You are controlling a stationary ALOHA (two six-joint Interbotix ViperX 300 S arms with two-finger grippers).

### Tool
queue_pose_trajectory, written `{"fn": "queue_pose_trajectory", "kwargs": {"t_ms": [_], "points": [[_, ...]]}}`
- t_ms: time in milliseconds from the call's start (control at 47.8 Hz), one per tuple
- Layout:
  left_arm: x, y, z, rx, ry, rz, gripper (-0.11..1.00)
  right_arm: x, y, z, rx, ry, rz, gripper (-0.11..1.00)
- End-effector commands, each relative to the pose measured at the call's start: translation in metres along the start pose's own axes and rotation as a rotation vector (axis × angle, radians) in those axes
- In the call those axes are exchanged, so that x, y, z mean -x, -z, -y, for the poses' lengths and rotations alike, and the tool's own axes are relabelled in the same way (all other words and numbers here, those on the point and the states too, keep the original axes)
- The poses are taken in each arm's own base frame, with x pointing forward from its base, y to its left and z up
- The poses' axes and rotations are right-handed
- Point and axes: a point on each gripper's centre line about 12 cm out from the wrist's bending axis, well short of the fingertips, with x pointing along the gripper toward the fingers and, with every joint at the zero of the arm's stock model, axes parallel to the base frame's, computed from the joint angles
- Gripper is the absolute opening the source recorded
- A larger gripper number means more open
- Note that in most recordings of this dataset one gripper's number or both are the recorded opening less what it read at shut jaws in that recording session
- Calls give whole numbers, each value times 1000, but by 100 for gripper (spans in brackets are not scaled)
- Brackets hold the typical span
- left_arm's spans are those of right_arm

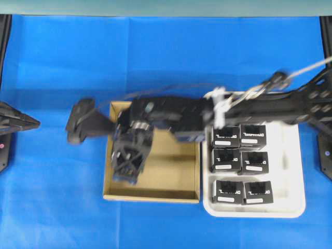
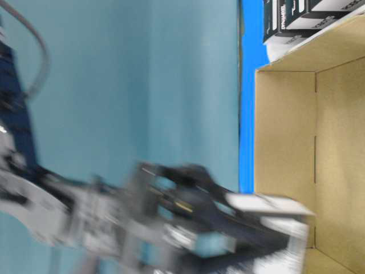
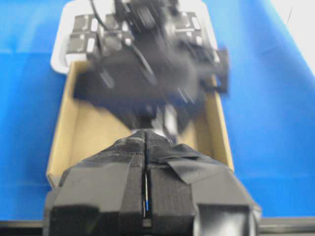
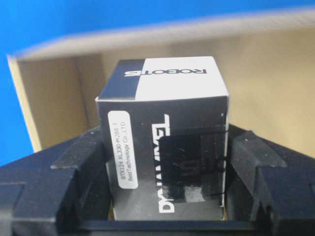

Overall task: Pick the box from inside the cardboard box.
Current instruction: 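Carry the held servo box right to the empty slot in the white tray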

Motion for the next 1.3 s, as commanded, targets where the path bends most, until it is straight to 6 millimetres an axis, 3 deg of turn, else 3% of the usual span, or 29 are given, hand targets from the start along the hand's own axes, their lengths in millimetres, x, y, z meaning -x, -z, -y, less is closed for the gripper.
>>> {"fn": "queue_pose_trajectory", "kwargs": {"t_ms": [0,188,272,418,585,794,1066,1275], "points": [[0,-8,0,0,-1,14,-7,40,11,2,5,-4,10,62],[-1,-6,0,2,0,9,-7,96,54,8,34,0,-4,62],[-1,-6,0,2,0,9,-7,115,82,15,28,5,-10,62],[-1,-6,0,2,0,9,-7,124,138,27,10,13,-54,62],[-1,-6,0,2,0,8,-7,116,214,36,-4,21,-124,62],[-1,-5,0,-1,0,6,-7,112,277,48,7,42,-53,62],[-3,-2,-1,2,-3,-2,-7,81,324,66,32,106,-98,62],[-3,-2,-1,3,-6,-2,-7,58,333,77,50,144,-48,62]]}}
